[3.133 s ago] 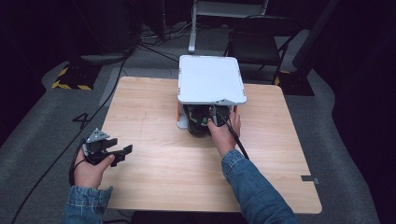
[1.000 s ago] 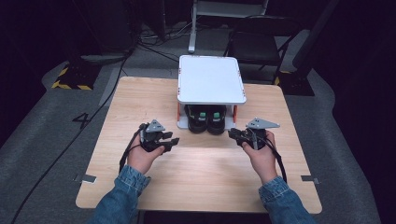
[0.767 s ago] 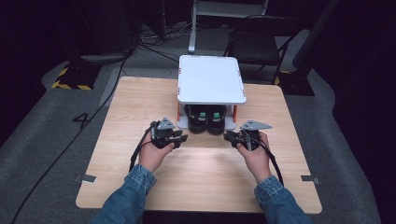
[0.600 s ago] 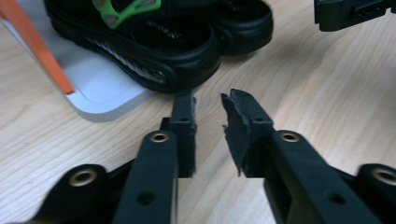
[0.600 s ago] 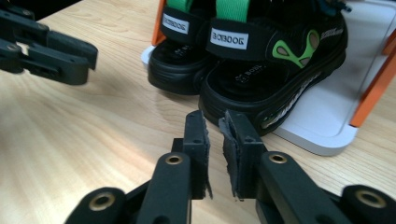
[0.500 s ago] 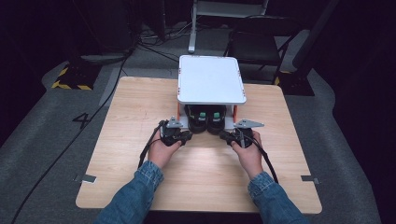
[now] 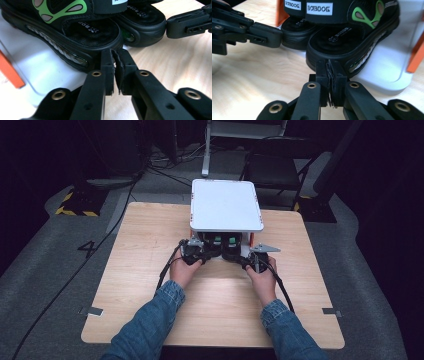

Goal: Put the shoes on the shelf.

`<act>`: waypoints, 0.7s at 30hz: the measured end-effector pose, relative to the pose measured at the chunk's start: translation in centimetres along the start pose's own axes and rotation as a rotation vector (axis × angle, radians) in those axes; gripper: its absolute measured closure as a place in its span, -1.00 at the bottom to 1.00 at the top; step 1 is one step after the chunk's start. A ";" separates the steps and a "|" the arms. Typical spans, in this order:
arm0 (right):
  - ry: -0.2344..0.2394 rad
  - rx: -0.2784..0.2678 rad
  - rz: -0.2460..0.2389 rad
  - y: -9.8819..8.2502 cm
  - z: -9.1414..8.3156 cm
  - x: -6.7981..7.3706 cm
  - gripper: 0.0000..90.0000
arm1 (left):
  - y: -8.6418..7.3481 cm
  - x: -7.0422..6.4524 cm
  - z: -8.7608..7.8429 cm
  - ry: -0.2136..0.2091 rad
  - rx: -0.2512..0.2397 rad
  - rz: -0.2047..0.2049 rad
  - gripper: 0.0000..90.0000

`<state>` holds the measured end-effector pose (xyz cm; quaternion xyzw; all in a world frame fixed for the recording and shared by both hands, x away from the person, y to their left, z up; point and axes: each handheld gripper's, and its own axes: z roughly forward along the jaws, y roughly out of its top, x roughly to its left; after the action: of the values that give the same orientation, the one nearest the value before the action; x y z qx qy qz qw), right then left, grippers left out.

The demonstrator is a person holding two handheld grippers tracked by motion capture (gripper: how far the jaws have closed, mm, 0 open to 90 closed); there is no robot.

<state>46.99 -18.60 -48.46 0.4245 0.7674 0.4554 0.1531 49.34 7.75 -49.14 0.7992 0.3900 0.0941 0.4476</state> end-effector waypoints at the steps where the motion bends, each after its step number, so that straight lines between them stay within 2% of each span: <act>1: -0.012 -0.001 0.000 0.3 0.4 -0.4 0.91 | 0.3 0.3 0.4 0.016 -0.004 0.002 0.81; 4: -0.023 -0.008 -0.002 0.6 0.7 -0.8 0.91 | 0.5 0.4 0.7 0.020 -0.014 -0.004 0.80; 5: -0.038 -0.020 0.000 0.9 1.1 -1.2 0.85 | 0.6 0.7 0.9 0.039 -0.020 -0.003 0.80; 8: -0.040 -0.024 0.016 1.2 1.6 -1.9 0.76 | 0.5 0.8 1.1 0.038 -0.030 -0.012 0.80; 9: -0.024 -0.028 0.034 1.3 2.0 -2.3 0.76 | 0.6 1.1 0.9 0.056 -0.029 -0.008 0.80; 10: -0.024 -0.028 0.034 1.3 2.0 -2.3 0.76 | 0.6 1.1 0.9 0.056 -0.029 -0.008 0.80; 12: -0.028 -0.036 0.023 1.6 2.5 -2.5 0.76 | 0.8 1.5 0.4 0.136 -0.027 0.008 0.74; 13: -0.028 -0.036 0.023 1.6 2.5 -2.5 0.76 | 0.8 1.5 0.4 0.136 -0.027 0.008 0.68; 14: -0.038 -0.048 0.018 1.8 2.8 -2.7 0.78 | 0.8 2.0 0.3 0.161 -0.017 0.011 0.67; 15: -0.038 -0.048 0.018 1.8 2.8 -2.7 0.78 | 0.8 2.0 0.3 0.161 -0.017 0.011 0.65; 16: -0.035 -0.052 0.028 1.8 3.0 -2.7 0.78 | 0.7 2.3 0.3 0.158 -0.026 -0.016 0.65; 17: -0.034 -0.064 0.033 1.8 3.3 -2.8 0.78 | 0.6 2.5 0.2 0.166 -0.027 -0.024 0.59; 21: -0.043 -0.065 0.029 1.9 3.7 -2.8 0.78 | 0.6 2.5 0.0 0.173 -0.033 -0.033 0.50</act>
<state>51.93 -18.28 -49.35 0.4400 0.7424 0.4732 0.1767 51.33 9.29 -49.20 0.7739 0.4390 0.1618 0.4269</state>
